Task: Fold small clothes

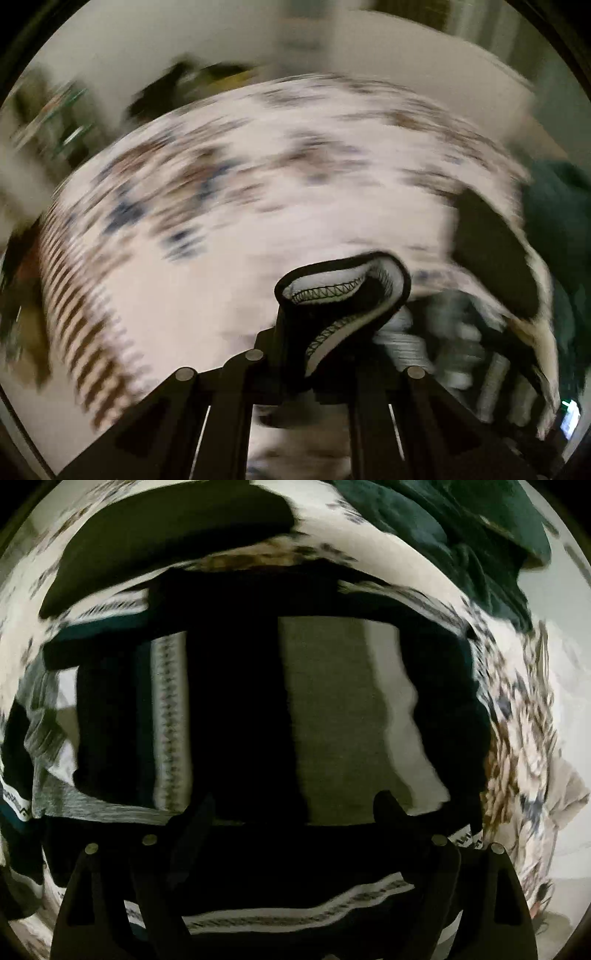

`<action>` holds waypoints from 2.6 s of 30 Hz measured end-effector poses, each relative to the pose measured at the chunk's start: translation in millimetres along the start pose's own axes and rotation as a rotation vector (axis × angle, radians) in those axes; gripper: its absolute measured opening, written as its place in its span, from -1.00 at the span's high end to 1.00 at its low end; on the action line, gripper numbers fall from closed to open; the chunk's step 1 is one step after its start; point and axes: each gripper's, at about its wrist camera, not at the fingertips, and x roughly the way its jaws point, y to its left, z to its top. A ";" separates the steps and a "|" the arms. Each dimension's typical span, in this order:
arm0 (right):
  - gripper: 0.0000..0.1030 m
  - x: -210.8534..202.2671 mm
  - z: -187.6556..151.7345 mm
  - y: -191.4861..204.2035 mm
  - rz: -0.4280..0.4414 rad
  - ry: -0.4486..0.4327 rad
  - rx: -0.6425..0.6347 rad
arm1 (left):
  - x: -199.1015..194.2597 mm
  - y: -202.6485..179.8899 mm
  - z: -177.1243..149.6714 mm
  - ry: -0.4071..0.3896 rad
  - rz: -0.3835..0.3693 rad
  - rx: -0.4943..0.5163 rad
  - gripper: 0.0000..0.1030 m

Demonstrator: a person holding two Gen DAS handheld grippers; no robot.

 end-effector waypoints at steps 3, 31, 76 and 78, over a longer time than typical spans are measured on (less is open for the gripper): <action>-0.73 5.2 -2.1 -49.3 0.012 0.028 0.052 | -15.9 -111.0 -12.8 0.018 -0.165 0.151 0.87; -0.73 13.1 13.9 -297.0 0.501 0.033 0.433 | 98.6 -183.3 -42.9 0.277 0.009 0.296 -0.71; -0.46 -24.7 44.0 -208.8 0.370 0.074 0.089 | 96.9 -177.3 -50.3 0.234 0.073 0.526 -1.00; -0.46 -37.3 33.9 -228.7 0.410 0.090 0.067 | 58.8 -185.3 -73.0 0.195 0.096 0.548 -1.00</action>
